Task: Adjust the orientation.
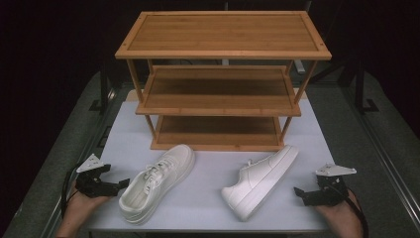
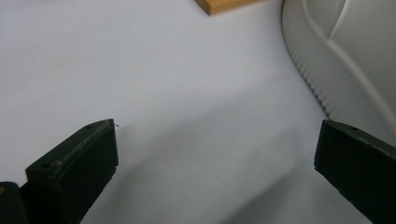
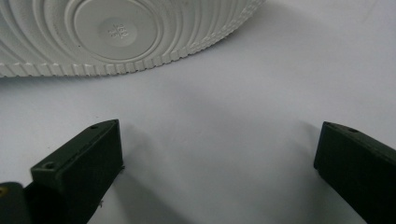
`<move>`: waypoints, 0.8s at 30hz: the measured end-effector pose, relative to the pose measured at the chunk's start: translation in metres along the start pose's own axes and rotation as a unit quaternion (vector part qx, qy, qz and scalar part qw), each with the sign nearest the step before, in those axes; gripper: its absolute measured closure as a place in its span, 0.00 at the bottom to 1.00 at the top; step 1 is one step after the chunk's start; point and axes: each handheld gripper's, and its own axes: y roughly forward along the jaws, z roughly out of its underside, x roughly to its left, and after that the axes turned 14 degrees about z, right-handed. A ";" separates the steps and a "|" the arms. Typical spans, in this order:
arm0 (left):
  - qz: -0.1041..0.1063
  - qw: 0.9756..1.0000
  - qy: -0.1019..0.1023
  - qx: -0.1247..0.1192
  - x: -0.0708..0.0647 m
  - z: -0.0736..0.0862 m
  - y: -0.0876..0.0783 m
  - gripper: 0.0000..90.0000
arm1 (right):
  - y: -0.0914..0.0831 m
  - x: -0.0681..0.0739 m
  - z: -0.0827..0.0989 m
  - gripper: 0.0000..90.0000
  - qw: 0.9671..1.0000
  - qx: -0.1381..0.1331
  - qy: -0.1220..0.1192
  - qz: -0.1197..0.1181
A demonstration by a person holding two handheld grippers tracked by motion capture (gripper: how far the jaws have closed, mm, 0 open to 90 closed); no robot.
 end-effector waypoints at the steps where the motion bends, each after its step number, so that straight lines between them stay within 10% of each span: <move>1: -0.022 0.999 0.017 0.031 -0.004 -0.002 0.006 0.00 | 0.000 0.000 0.000 0.01 1.000 0.001 0.000 -0.001; 11: -0.026 0.999 0.021 0.035 -0.006 -0.002 0.007 0.00 | -0.002 0.000 0.000 0.05 1.000 0.003 -0.001 0.000; 24: -0.026 0.999 0.020 0.035 -0.006 -0.002 0.007 0.00 | -0.027 -0.007 -0.005 0.76 0.999 -0.027 0.005 -0.040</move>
